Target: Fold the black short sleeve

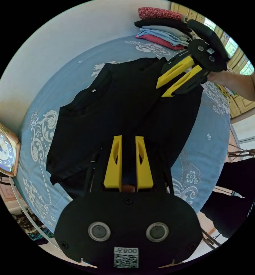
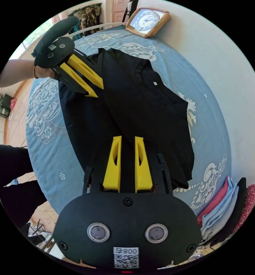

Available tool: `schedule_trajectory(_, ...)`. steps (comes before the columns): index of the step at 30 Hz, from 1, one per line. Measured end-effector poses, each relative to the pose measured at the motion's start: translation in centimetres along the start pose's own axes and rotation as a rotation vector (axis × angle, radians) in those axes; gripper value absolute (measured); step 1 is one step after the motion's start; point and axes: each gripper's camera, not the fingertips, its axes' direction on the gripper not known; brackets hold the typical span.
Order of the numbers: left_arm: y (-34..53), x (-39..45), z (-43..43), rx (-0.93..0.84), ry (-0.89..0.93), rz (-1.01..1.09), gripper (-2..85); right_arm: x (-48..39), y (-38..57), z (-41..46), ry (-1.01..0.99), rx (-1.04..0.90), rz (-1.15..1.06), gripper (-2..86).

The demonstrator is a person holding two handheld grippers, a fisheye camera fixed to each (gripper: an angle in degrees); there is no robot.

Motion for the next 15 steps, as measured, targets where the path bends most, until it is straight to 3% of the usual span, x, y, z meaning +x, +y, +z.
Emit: schedule_trajectory(15,-4.0,4.1,-4.4,0.053,-0.046,-0.05,0.3,-1.3,-6.8,4.0,0.071,0.031,-0.006,1.1)
